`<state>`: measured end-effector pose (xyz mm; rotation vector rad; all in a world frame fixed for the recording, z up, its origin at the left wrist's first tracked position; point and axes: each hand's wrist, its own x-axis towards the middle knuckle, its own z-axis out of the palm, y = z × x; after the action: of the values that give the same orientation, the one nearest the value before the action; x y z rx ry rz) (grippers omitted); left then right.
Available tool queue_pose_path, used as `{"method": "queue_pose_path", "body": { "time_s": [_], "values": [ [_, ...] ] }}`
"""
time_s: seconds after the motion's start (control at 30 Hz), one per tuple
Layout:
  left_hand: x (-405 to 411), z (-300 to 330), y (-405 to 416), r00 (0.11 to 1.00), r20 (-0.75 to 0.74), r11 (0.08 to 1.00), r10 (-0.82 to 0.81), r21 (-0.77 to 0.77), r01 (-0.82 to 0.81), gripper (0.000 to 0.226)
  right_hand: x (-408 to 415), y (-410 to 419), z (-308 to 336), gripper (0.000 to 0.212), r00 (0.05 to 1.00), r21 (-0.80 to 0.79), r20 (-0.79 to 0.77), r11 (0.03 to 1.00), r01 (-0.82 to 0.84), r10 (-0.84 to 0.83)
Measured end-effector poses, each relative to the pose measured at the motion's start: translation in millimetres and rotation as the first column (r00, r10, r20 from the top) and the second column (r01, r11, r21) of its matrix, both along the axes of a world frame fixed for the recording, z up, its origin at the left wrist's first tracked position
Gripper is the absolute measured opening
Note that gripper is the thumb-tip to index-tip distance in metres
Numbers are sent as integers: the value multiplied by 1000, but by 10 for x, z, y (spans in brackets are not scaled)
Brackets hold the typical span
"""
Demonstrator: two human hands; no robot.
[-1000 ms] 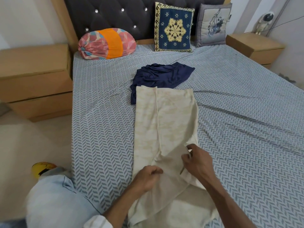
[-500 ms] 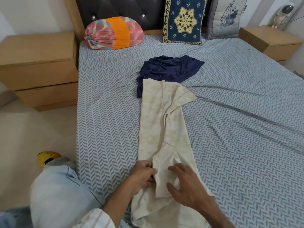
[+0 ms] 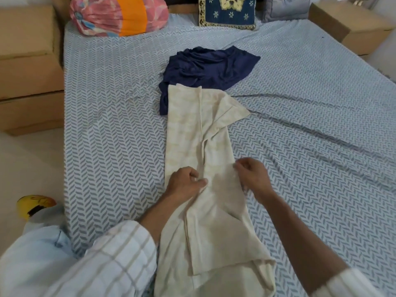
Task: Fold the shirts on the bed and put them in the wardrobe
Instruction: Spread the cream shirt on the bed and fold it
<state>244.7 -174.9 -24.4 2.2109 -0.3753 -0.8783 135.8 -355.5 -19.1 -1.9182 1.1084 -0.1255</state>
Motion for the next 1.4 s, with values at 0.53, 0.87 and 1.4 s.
{"method": "queue_pose_path", "body": {
  "time_s": [0.53, 0.87, 1.4],
  "values": [
    [186, -145, -334, 999, -17, 958, -37, 285, 40, 41, 2339, -1199, 163, 21, 783, 165, 362, 862, 480, -505],
    [224, -51, -315, 983, -104, 939, -148, 296, 173, 48, 2629, -1033, -62, 19, 989, -218, 143, 974, 57, -26],
    [228, 58, -372, 990, -120, 942, -78, 317, 113, 44, 2659, -1588, -266, 17, 971, -45, 48, 970, 238, -236]
  ]
}}
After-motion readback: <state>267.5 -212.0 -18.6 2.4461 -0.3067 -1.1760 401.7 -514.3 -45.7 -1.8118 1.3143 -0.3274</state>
